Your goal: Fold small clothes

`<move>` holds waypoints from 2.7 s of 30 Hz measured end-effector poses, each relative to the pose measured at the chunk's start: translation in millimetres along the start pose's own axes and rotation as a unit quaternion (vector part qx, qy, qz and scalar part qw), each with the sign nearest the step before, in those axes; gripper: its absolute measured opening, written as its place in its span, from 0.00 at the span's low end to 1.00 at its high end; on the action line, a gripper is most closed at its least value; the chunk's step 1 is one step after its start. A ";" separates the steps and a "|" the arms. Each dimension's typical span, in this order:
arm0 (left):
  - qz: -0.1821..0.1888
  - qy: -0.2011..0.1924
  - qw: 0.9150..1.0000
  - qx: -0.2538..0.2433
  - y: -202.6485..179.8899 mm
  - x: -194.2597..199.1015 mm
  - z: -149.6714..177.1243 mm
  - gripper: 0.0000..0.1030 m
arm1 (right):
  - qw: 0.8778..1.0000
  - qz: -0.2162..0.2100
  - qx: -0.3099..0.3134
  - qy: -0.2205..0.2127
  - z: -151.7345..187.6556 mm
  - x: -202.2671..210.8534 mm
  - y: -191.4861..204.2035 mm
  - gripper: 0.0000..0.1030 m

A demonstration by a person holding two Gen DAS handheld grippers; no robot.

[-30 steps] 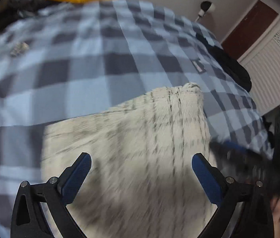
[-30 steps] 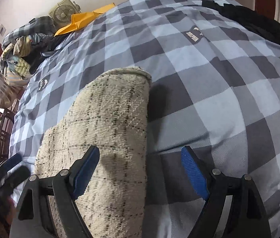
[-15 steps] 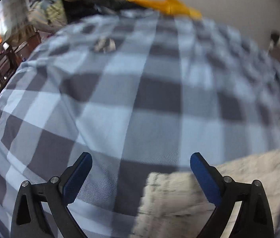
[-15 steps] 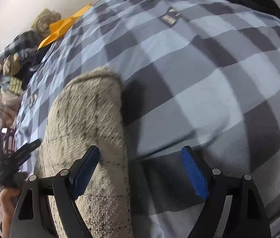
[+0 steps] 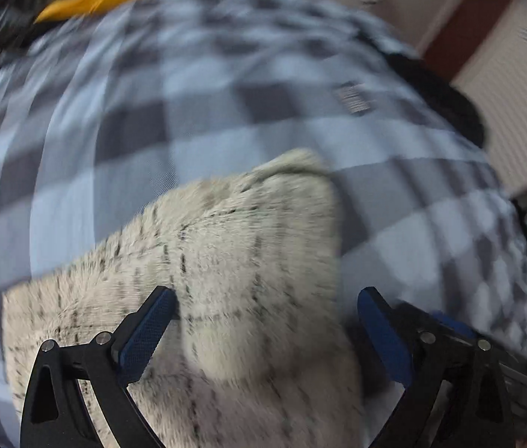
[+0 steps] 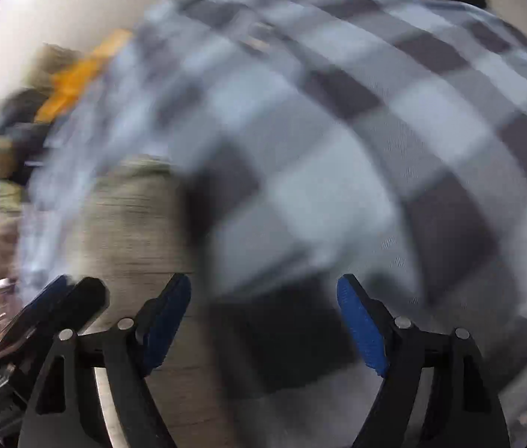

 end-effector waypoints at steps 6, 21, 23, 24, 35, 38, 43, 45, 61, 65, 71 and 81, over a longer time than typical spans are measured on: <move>0.002 -0.038 0.998 0.050 21.7 -2.7 -31.0 0.97 | 0.998 0.010 -0.058 0.013 -8.9 -5.3 -29.3 0.76; 0.059 -0.090 0.994 0.004 20.7 109.2 74.3 0.97 | 0.981 -0.185 0.012 0.057 -26.8 -16.1 14.3 0.76; 0.079 -0.055 0.995 0.018 21.0 98.2 119.1 0.97 | 0.970 -0.233 0.023 0.070 -35.7 -18.9 27.6 0.76; 0.093 -0.030 0.995 0.026 21.4 85.8 142.8 0.97 | 0.963 -0.254 0.033 0.079 -41.4 -21.6 36.3 0.76; 0.011 -0.035 0.998 -0.060 -10.4 47.6 194.3 0.98 | 0.964 -0.224 0.031 0.141 -94.8 -66.7 65.6 0.39; 0.011 -0.021 0.998 -0.062 -11.9 52.1 202.0 0.98 | 0.970 -0.197 0.044 0.134 -91.4 -57.8 67.8 0.33; 0.040 -0.004 0.998 -0.058 -10.9 66.3 223.8 0.98 | 0.974 -0.211 -0.016 0.083 -100.2 -32.8 43.5 0.31; 0.061 0.018 0.997 -0.047 -7.8 73.2 228.3 0.98 | 0.972 -0.222 -0.028 0.074 -99.0 -15.9 36.2 0.31; 0.291 0.051 0.955 0.009 80.3 134.8 242.5 0.97 | 0.959 -0.160 0.081 0.221 151.9 61.4 8.4 0.83; 0.263 -0.001 0.965 -0.001 88.2 158.4 240.4 0.97 | 0.958 -0.204 0.061 0.190 161.8 75.9 -3.1 0.83; 0.021 -0.046 0.998 0.048 103.2 146.8 234.9 0.97 | 0.979 -0.095 0.122 0.131 175.5 91.6 5.2 0.83; -0.178 -0.004 0.984 0.003 115.6 100.5 240.0 0.96 | 0.956 -0.101 0.131 0.244 207.7 9.2 32.0 0.74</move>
Point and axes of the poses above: each gripper's, at about its wrist camera, not at the fingertips, and x roughly against the way its jaws point, y to its left, z to its underside, the point moved 2 cm from there along -x, roughly the way its jaws point, and after that the axes turned 9 degrees about y, right-handed, at the moved point
